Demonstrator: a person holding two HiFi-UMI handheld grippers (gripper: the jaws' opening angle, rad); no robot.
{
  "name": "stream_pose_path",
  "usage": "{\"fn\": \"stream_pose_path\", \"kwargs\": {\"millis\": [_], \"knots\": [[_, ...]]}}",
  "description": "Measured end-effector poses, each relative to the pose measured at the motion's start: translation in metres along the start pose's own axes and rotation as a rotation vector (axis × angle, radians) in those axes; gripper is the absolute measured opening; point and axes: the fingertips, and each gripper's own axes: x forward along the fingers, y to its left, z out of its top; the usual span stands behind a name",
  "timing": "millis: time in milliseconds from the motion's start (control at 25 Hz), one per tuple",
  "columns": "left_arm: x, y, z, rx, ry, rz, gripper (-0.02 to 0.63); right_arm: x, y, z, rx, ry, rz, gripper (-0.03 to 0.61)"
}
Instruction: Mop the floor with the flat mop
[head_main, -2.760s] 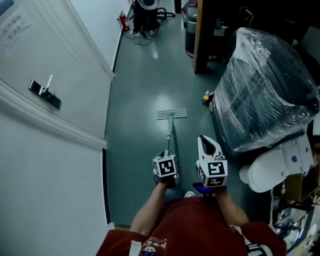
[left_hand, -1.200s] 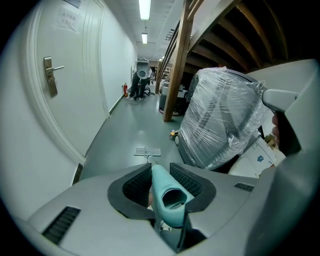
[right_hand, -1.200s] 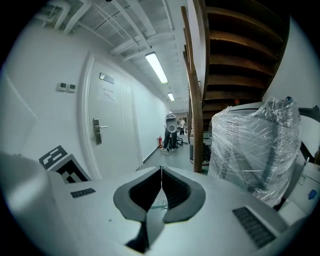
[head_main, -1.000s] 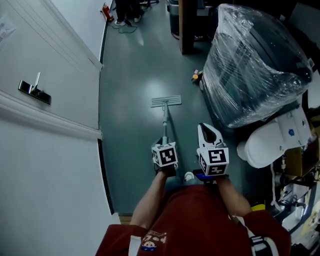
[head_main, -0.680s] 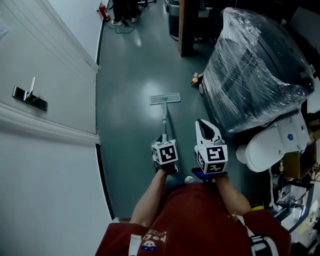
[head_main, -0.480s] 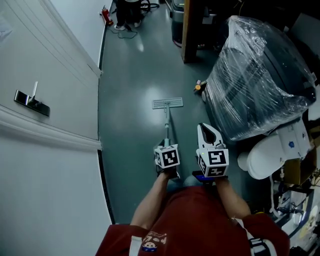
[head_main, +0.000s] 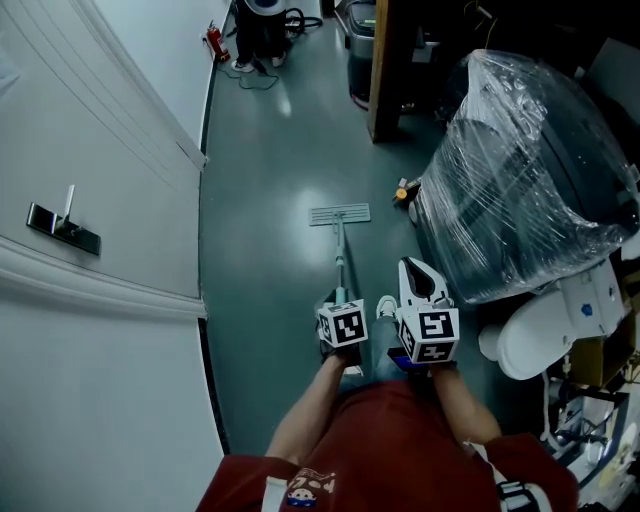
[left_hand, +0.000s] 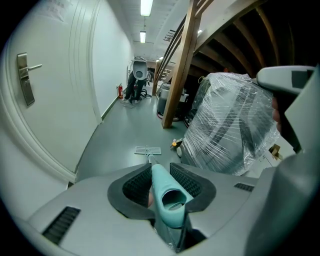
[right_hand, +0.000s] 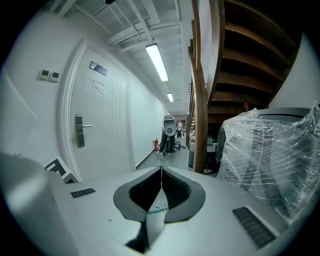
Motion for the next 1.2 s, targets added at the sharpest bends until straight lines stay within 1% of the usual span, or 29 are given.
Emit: {"fn": "stream_pose_path", "kwargs": {"millis": [120, 320, 400, 720, 1000, 1200], "knots": [[0.019, -0.007, 0.022, -0.011, -0.004, 0.009, 0.129, 0.025, -0.018, 0.008, 0.001, -0.007, 0.012, 0.018], [0.055, -0.014, 0.057, -0.032, 0.019, 0.069, 0.127, 0.068, -0.054, 0.03, -0.005, -0.007, 0.036, 0.018], [0.067, -0.022, 0.075, -0.042, 0.02, 0.073, 0.126, 0.084, -0.072, 0.038, -0.005, -0.006, 0.039, 0.018], [0.115, -0.061, 0.151, -0.03, -0.002, 0.091, 0.127, 0.145, -0.149, 0.057, 0.022, -0.001, 0.034, 0.018], [0.154, -0.083, 0.208, -0.034, -0.006, 0.104, 0.127, 0.196, -0.193, 0.077, 0.035, 0.001, 0.047, 0.018], [0.184, -0.097, 0.243, -0.043, -0.008, 0.11, 0.127, 0.231, -0.221, 0.087, 0.027, 0.009, 0.056, 0.018]]}}
